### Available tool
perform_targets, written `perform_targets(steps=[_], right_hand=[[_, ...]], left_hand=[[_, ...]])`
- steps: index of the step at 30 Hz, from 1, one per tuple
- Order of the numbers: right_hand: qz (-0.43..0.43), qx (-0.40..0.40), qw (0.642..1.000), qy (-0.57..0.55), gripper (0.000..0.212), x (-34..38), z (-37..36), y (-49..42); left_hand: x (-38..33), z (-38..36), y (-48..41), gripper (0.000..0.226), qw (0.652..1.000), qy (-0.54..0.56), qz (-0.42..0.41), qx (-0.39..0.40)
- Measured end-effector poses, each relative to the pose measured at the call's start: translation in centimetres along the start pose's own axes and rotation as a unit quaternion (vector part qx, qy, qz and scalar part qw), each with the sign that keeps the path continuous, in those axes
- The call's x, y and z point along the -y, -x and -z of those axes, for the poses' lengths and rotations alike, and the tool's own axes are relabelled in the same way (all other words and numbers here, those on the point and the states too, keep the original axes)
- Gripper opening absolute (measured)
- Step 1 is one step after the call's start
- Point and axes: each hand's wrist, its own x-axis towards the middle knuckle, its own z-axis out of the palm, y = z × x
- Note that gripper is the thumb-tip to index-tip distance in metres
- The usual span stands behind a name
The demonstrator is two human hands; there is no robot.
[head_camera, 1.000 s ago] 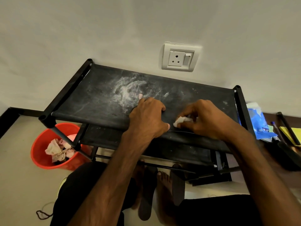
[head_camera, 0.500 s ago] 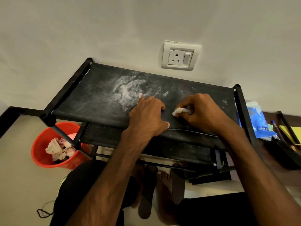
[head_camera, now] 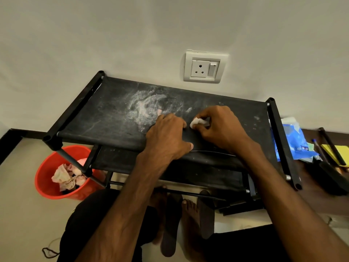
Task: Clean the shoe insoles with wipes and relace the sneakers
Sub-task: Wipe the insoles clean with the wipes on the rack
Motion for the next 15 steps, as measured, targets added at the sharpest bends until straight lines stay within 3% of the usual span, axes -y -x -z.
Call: perform_targets(steps=[5, 11, 15], right_hand=[[0.062, 0.088, 0.993, -0.050, 0.011, 1.1, 0.0, 0.5], [0.000, 0.015, 1.000, 0.000, 0.020, -0.8, 0.4, 0.0], [0.048, 0.122, 0.990, -0.044, 0.010, -0.4, 2.3, 1.5]], left_hand=[[0.2, -0.1, -0.1, 0.056, 1.000, -0.004, -0.007, -0.011], [0.3, -0.1, 0.0, 0.066, 1.000, 0.010, -0.005, -0.005], [0.3, 0.0, 0.0, 0.067, 1.000, 0.009, -0.003, -0.001]])
